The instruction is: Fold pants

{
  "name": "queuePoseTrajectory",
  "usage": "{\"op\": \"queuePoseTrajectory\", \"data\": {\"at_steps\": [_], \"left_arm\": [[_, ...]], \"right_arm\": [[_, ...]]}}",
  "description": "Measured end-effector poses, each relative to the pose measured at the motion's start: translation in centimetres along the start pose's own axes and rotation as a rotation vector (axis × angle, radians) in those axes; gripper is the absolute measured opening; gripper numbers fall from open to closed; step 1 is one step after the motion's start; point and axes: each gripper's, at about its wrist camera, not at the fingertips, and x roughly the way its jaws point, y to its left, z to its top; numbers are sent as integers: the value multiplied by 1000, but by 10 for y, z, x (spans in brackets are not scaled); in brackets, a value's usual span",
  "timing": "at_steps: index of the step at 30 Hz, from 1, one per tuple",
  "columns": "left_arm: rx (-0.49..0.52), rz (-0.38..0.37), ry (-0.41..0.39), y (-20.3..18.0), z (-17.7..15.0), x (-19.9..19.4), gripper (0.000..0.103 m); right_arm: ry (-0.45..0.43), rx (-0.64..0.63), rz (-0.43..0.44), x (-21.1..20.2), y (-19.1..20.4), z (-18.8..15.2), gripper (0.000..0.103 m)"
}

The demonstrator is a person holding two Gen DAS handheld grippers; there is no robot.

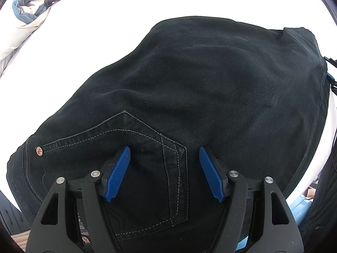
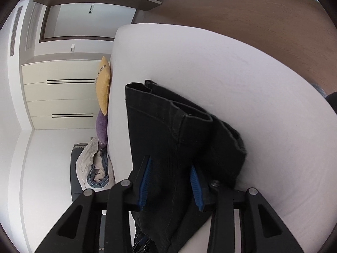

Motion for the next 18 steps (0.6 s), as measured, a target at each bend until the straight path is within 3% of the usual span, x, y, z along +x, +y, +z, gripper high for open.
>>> {"op": "queuePoseTrajectory", "data": {"at_steps": [2,9,18], "left_arm": [[0,0,0,0,0,0,67],[8,-4,7,3,0,1,68],[28,-5,17,2,3,1,68]], "right_arm": [[9,-32,-1,-1,5,-1,6],[-53,-113,-41,-34,15,-6,5],[-70,-64,-124,-36,-14,-10,4]]}}
